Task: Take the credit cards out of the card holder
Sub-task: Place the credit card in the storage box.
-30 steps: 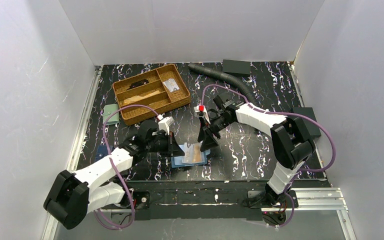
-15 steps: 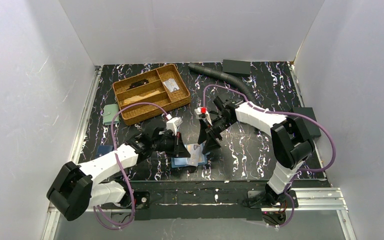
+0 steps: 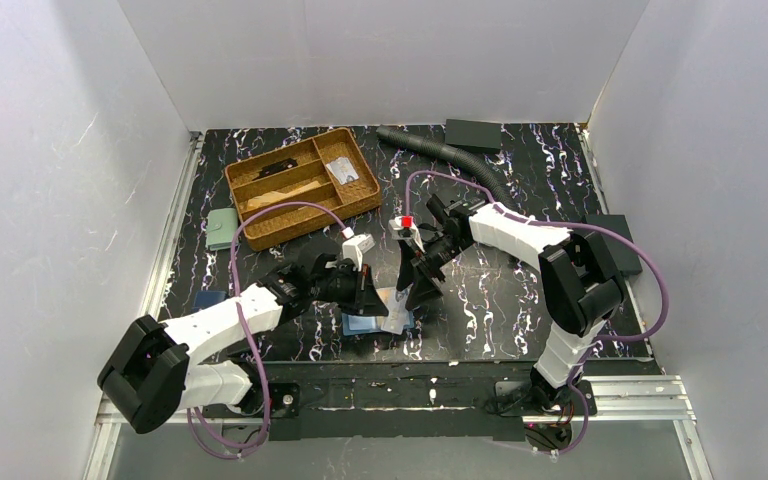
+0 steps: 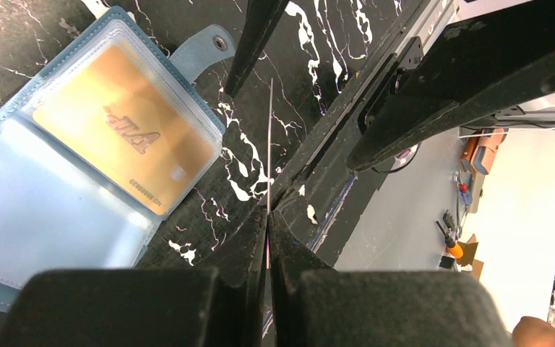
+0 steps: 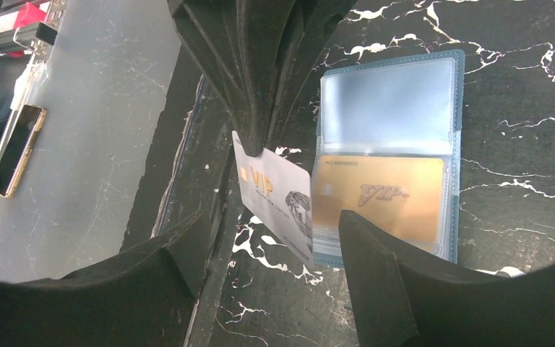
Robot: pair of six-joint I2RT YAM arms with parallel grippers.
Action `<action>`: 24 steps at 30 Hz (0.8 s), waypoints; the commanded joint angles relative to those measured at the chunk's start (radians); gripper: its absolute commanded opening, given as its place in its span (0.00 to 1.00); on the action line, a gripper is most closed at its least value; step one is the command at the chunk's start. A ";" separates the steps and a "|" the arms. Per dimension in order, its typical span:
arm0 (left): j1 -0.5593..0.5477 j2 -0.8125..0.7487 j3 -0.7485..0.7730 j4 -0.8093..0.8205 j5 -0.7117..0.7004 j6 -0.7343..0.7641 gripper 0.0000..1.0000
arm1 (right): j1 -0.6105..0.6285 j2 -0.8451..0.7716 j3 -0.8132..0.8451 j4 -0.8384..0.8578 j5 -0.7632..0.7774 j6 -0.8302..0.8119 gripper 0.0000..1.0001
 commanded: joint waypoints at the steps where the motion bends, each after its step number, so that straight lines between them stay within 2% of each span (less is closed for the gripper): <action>1: -0.012 -0.011 0.030 -0.001 0.016 0.015 0.00 | -0.001 0.005 0.041 -0.005 -0.014 0.010 0.73; 7: -0.012 -0.010 0.039 0.001 0.013 0.017 0.00 | 0.019 0.025 0.049 -0.023 0.003 0.002 0.73; 11: -0.013 -0.025 0.032 -0.001 0.000 0.021 0.00 | 0.034 0.042 0.063 -0.034 0.014 0.007 0.68; 15: -0.014 -0.038 0.025 0.000 -0.010 0.023 0.00 | 0.035 0.051 0.072 -0.043 0.012 0.012 0.57; 20: -0.014 -0.055 0.014 -0.001 -0.030 0.026 0.00 | 0.034 0.057 0.083 -0.056 0.002 0.014 0.35; 24: -0.013 -0.085 0.001 -0.001 -0.070 0.024 0.00 | 0.036 0.063 0.091 -0.068 -0.001 0.014 0.27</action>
